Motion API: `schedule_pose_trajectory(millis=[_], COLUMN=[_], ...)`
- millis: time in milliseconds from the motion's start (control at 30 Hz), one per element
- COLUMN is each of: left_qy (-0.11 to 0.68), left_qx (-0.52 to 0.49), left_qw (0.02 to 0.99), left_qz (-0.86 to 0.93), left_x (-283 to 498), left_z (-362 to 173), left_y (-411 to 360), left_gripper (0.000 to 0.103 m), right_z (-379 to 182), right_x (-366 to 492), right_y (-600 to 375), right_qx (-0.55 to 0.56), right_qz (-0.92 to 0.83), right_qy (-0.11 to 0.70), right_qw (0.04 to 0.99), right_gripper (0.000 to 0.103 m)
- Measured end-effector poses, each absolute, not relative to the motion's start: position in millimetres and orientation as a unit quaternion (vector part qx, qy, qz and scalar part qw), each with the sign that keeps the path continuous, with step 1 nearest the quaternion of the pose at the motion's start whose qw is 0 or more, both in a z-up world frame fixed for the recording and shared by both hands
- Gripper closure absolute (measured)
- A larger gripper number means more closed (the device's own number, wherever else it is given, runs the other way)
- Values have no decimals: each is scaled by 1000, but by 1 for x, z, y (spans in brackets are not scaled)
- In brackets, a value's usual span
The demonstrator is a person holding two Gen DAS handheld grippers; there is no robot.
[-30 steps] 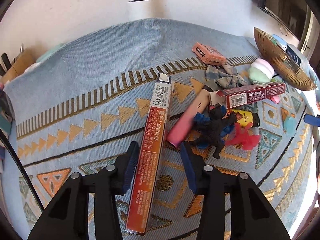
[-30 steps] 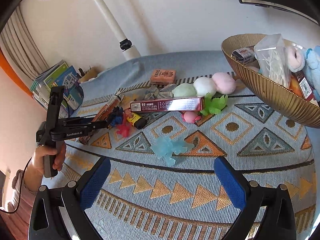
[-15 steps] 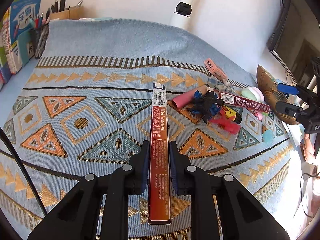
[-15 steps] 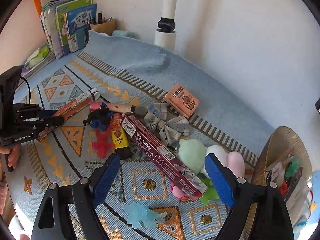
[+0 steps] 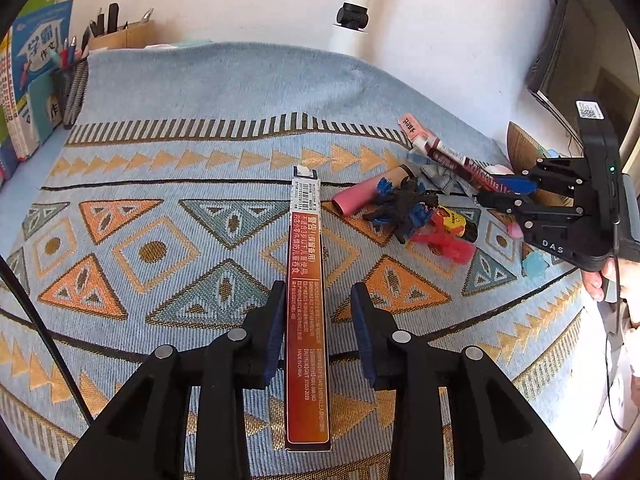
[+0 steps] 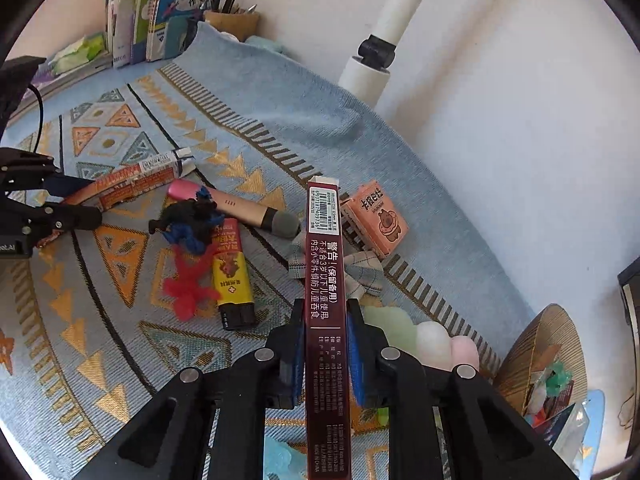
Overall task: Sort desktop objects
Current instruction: 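Grasp the long orange box with the left tool while the right tool grasps the dark red box, then carry both boxes into the golden basket and release them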
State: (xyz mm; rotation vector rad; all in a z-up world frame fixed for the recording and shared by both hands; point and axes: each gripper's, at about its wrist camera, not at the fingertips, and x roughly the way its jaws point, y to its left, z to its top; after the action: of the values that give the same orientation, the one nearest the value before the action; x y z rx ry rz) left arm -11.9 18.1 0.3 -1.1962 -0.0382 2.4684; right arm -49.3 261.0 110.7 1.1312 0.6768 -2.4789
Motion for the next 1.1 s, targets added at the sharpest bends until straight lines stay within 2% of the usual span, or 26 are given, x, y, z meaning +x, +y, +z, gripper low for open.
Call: schedule_pose_trajectory(millis=[133,267,433,567,600,667,700,733,767,800,867,900,967,1000,1100], left_qy=[-8,-3,26,43,50,72,82,89,91,86,62,54,57,48,0], left_qx=[-427,-427,-426,-425,-425,-424,-422,-419,-418,-418,-424,-426,-425,-427,-426], left_qw=[202,215,205,187,184,173,167,156,144,136,132,131,125,130,136], left_qz=[881,878,881,885,885,886,887,890,892,894,894,894,895,894,895], left_x=[-12,-12,-9,-9,-9,-7,-8,-8,-9,-10,-14,-15,-16,-15,-8], left_z=[1,2,1,2,2,1,1,1,1,1,0,0,1,1,3], left_y=[20,22,32,37,39,45,47,50,50,50,46,44,43,42,34], left_gripper=[69,57,55,55,55,55,54,55,55,65,67,73,86,87,88], right_z=[145,120,72,64,64,63,62,62,60,59,58,57,58,59,63], right_x=[-16,18,36,42,43,45,44,46,47,49,53,52,54,54,56], right_y=[281,294,284,279,276,275,277,275,272,269,268,270,275,277,290], right_qx=[426,487,498,482,480,480,477,472,467,461,449,449,443,443,447], right_qz=[-874,-845,-852,-863,-863,-861,-861,-864,-868,-871,-877,-877,-882,-882,-876], right_qy=[109,-7,26,55,62,62,60,62,70,83,90,80,71,67,5], right_qw=[207,221,157,141,143,156,164,162,157,152,148,152,146,147,182], right_gripper=[85,85,85,85,81,64,52,47,47,47,48,49,64,85,85])
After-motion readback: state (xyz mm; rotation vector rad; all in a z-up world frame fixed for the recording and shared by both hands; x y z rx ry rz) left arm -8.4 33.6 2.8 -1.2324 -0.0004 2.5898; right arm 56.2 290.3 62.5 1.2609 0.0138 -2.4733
